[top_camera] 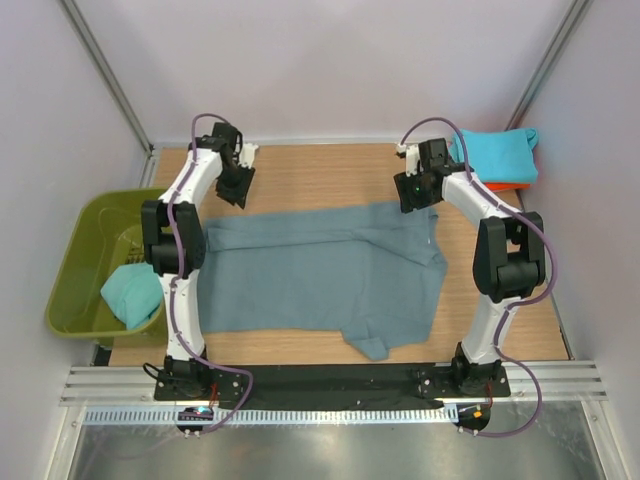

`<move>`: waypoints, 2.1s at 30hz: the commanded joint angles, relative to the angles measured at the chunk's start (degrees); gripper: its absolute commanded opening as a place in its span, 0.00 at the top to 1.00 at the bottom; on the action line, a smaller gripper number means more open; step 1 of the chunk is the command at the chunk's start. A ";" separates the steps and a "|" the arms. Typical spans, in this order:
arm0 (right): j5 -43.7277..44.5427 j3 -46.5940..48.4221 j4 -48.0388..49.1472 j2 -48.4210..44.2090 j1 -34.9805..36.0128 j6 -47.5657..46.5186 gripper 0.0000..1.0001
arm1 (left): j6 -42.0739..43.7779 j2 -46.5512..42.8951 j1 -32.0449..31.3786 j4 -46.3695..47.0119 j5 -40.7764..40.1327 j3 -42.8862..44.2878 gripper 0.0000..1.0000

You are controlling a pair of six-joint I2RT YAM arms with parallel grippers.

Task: Fold and stack the t-shirts
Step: Fold the tshirt

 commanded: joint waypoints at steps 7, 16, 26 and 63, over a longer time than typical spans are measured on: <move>-0.41 -2.11 -0.68 2.29 -1.48 3.26 0.46 | -0.03 2.24 -0.75 -3.43 2.15 0.26 0.67; -0.15 0.79 0.37 6.51 -2.80 3.52 0.46 | 0.23 5.75 -1.10 -4.66 0.30 1.92 0.67; 2.22 5.61 1.43 13.72 -6.49 3.61 0.46 | 0.50 11.46 -1.98 -5.45 -3.48 6.32 0.67; -4.46 22.84 0.90 16.79 -9.22 7.04 0.46 | -6.35 -1.33 -8.57 -3.70 -1.38 6.26 0.42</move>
